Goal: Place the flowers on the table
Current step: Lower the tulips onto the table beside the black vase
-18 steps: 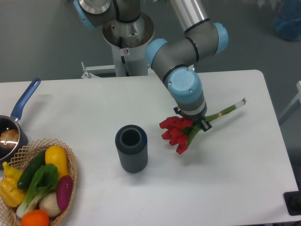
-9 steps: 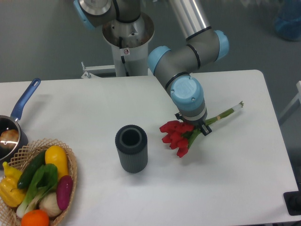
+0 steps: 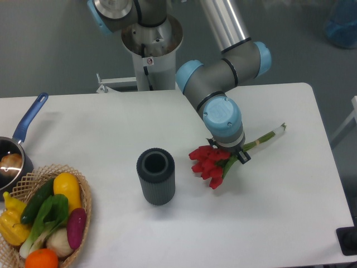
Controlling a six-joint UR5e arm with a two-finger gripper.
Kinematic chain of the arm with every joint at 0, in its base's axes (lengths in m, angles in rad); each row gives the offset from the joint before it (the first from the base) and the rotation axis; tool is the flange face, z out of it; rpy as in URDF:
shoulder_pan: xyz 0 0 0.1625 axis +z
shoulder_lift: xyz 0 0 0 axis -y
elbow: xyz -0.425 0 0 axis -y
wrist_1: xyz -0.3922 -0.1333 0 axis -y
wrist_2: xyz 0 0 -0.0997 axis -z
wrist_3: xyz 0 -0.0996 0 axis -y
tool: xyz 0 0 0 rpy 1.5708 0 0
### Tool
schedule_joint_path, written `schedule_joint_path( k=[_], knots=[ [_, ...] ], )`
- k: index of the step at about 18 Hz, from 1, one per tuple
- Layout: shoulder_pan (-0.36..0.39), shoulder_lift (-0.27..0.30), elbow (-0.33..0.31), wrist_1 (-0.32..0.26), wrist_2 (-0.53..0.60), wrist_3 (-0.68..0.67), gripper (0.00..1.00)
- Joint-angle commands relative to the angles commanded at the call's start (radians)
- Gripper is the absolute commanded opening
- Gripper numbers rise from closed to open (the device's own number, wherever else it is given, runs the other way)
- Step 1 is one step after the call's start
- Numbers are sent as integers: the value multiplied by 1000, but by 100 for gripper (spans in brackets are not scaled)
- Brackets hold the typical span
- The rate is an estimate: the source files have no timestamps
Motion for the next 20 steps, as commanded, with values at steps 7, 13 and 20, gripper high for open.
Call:
schedule_joint_path(
  k=[7,13,20],
  knots=[
    [3,-26,3,41,2,0,37],
    [5,-28,2,43,2,0,38],
    [9,-29,8,43,2,5,80]
  ],
)
